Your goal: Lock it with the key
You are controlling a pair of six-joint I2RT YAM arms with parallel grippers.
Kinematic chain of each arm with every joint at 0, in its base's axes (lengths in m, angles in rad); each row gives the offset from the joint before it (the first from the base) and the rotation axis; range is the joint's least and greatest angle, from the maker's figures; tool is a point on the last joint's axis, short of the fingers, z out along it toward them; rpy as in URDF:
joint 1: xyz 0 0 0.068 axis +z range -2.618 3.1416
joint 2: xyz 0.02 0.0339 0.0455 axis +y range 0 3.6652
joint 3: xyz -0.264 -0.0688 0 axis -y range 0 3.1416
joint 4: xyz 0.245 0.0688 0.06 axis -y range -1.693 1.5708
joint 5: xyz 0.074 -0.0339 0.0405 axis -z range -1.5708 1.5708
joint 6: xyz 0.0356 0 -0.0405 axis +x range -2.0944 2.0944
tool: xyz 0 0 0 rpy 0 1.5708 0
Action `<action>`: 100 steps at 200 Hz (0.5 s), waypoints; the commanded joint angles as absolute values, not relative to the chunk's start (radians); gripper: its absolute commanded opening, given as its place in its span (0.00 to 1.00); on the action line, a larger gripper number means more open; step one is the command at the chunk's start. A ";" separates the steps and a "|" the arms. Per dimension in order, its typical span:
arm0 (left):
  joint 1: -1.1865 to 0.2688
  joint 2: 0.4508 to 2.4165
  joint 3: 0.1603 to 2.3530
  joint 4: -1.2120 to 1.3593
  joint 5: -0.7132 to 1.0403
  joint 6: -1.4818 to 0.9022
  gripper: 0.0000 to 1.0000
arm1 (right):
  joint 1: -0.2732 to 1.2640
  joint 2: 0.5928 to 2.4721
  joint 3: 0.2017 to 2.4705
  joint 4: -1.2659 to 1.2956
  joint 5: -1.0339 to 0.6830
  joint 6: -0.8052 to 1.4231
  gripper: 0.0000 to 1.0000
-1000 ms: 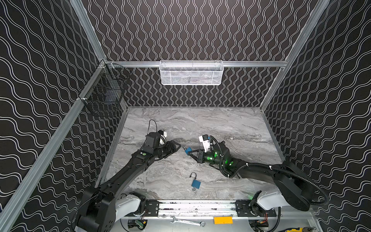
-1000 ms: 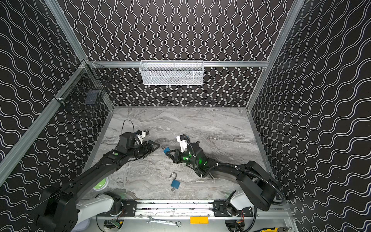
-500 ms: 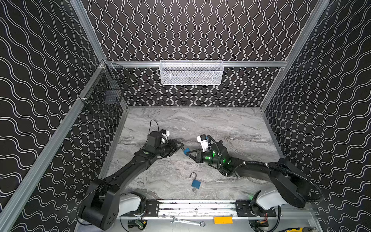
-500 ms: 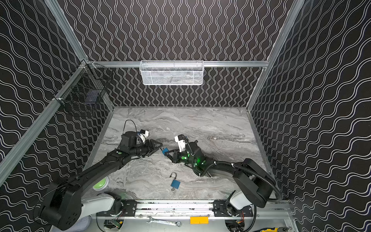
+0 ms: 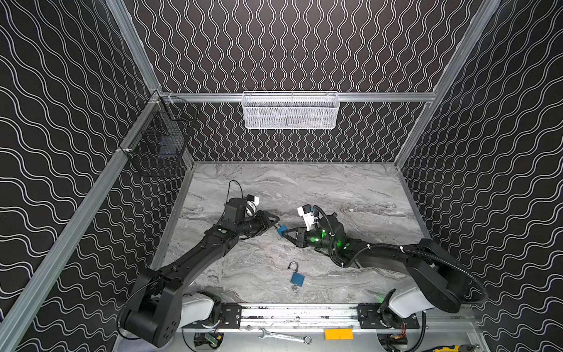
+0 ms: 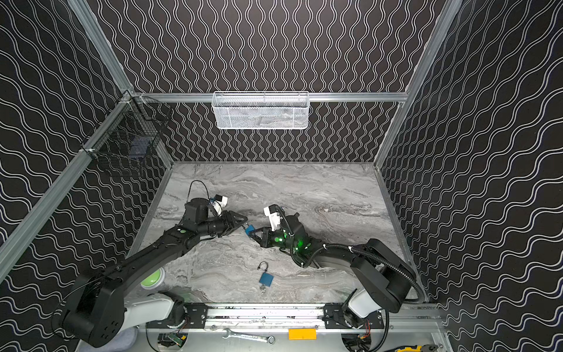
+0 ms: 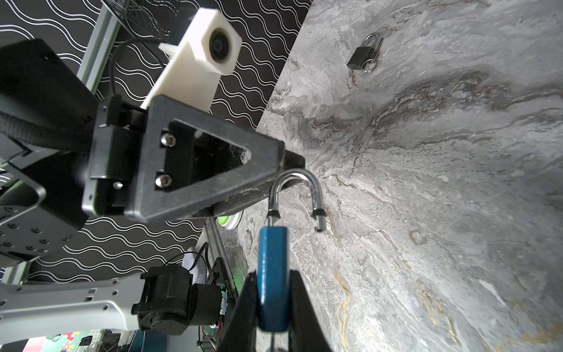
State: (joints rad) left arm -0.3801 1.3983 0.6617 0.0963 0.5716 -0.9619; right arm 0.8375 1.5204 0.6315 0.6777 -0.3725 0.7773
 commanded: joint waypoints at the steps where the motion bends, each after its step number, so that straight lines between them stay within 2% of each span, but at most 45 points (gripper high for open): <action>1: -0.383 1.400 0.670 0.149 0.588 -0.937 0.33 | 0.839 1.517 0.629 0.741 -0.383 0.785 0.00; 100: -0.383 1.390 0.647 0.220 0.606 -0.877 0.22 | 0.831 1.508 0.612 0.764 -0.411 0.811 0.00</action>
